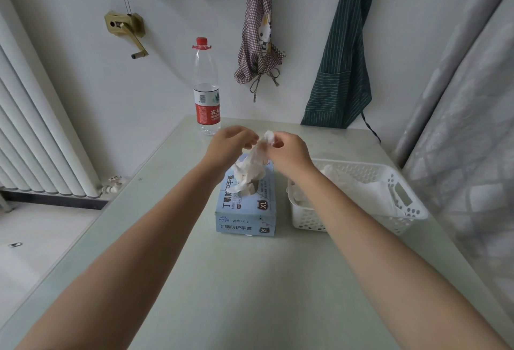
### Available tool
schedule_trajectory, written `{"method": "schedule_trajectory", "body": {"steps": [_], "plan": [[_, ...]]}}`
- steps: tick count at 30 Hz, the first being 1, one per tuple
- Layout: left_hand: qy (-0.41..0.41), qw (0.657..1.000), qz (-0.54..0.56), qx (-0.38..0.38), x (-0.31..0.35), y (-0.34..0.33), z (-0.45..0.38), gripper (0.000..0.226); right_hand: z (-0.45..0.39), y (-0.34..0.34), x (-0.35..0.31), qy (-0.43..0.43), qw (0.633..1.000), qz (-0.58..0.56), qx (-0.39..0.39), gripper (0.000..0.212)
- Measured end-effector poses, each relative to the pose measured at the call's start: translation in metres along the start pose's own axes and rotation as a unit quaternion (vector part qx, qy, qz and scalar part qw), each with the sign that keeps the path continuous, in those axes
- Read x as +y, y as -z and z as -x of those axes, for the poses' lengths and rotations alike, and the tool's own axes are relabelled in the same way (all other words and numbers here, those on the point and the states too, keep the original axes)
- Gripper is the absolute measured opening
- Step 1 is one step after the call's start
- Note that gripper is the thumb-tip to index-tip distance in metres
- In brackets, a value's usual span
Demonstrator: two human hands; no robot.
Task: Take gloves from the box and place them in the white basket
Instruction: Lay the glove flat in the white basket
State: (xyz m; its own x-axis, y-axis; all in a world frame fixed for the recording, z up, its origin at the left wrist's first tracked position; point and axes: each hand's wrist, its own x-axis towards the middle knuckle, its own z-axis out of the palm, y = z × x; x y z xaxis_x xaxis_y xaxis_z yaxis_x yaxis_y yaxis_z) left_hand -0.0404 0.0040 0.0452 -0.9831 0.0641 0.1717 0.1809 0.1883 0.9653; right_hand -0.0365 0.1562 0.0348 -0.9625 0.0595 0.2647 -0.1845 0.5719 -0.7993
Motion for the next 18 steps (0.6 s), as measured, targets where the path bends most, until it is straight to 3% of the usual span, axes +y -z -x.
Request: {"method": "schedule_trajectory", "body": {"steps": [3, 9, 11, 13, 15, 18], "plan": [[0.029, 0.995, -0.098, -0.016, -0.016, -0.002, -0.006, 0.016, -0.001, 0.0, 0.002, -0.008, 1.0, -0.017, 0.021, 0.024], [0.024, 0.951, -0.309, -0.012, -0.048, -0.005, -0.004, 0.01, -0.006, 0.005, -0.005, 0.002, 0.996, -0.087, 0.034, 0.017], [0.032, 0.948, -0.317, -0.015, -0.053, -0.004, -0.005, 0.007, -0.008, 0.01, -0.01, -0.008, 0.993, -0.107, 0.054, 0.017], [0.035, 0.963, -0.267, -0.003, -0.053, -0.005, -0.005, 0.018, -0.011, 0.016, -0.011, -0.025, 0.986, -0.148, 0.068, 0.014], [0.009, 0.979, -0.204, 0.018, -0.048, -0.006, -0.005, 0.033, -0.011, 0.021, -0.012, -0.048, 0.979, -0.186, 0.075, 0.013], [-0.043, 0.977, -0.208, -0.01, -0.04, -0.007, -0.01, 0.036, -0.011, 0.026, -0.013, -0.064, 0.97, -0.219, 0.079, 0.012]]}}
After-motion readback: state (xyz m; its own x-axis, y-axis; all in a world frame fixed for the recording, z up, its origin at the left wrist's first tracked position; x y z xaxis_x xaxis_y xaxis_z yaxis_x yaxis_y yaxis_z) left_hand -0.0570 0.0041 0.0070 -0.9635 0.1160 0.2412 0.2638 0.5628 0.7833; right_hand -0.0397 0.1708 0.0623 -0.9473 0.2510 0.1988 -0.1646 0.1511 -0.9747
